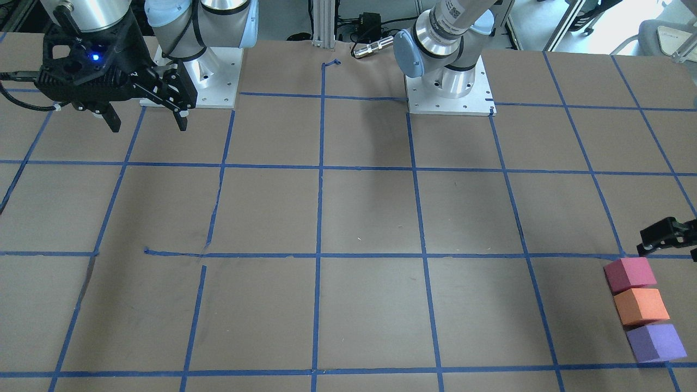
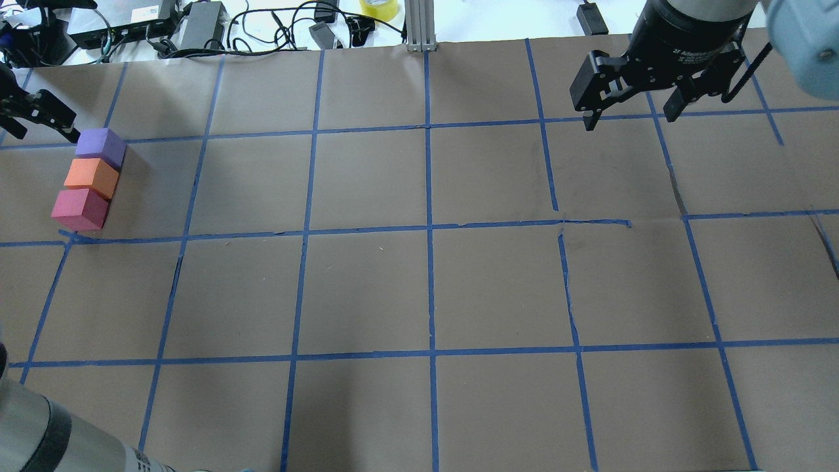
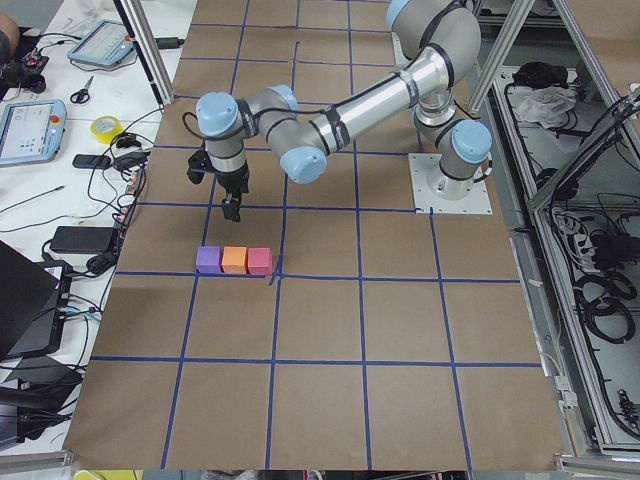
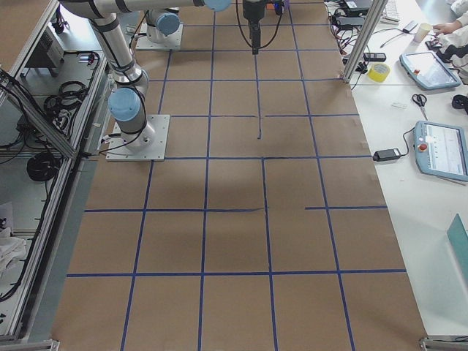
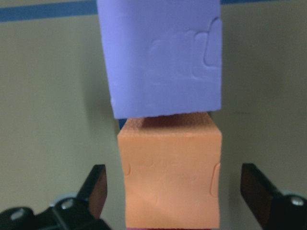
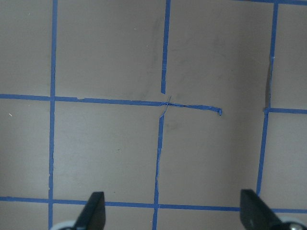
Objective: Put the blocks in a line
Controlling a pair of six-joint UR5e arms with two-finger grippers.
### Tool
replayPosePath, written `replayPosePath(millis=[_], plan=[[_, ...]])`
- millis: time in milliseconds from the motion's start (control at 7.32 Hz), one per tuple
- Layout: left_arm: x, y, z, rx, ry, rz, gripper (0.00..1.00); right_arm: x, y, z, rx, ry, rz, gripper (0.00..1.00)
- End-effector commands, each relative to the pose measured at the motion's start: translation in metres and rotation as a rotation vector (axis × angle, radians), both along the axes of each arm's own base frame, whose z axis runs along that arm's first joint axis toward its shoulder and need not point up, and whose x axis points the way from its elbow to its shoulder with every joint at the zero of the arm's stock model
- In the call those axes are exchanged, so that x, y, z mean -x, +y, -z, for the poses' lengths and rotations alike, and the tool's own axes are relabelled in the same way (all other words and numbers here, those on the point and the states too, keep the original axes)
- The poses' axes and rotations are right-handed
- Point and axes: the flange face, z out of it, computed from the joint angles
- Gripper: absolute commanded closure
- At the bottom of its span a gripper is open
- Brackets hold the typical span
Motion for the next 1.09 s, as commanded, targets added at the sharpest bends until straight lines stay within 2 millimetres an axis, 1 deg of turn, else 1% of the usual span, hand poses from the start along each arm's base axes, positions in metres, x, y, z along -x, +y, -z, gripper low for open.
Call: replayPosePath(millis=[0,137,273,410,547,683,820,957], plan=[[0.149,0.035,-0.084,0.019,-0.006,-0.032,0.00,0.000,0.000,0.000,0.000,0.000,0.000,0.00],[0.219,0.044,-0.096,0.045,0.014,-0.035,0.00,0.000,0.000,0.000,0.000,0.000,0.000,0.00],[0.294,0.056,-0.101,0.064,0.018,-0.018,0.00,0.000,0.000,0.000,-0.002,0.002,0.000,0.00],[0.353,0.074,-0.108,0.081,0.024,-0.030,0.00,0.000,0.000,0.000,-0.002,0.002,0.000,0.00],[0.382,0.087,-0.114,0.090,0.031,-0.003,0.00,0.000,0.000,0.000,-0.002,0.002,0.000,0.00],[0.398,0.101,-0.121,0.101,0.044,0.018,0.00,0.000,0.000,0.000,-0.002,0.002,0.000,0.00],[0.398,0.119,-0.122,0.086,0.038,0.025,0.00,0.000,0.000,0.000,0.000,0.000,0.000,0.00],[0.390,0.145,-0.110,0.059,0.026,0.019,0.00,0.000,0.000,0.000,-0.002,0.002,0.000,0.00]])
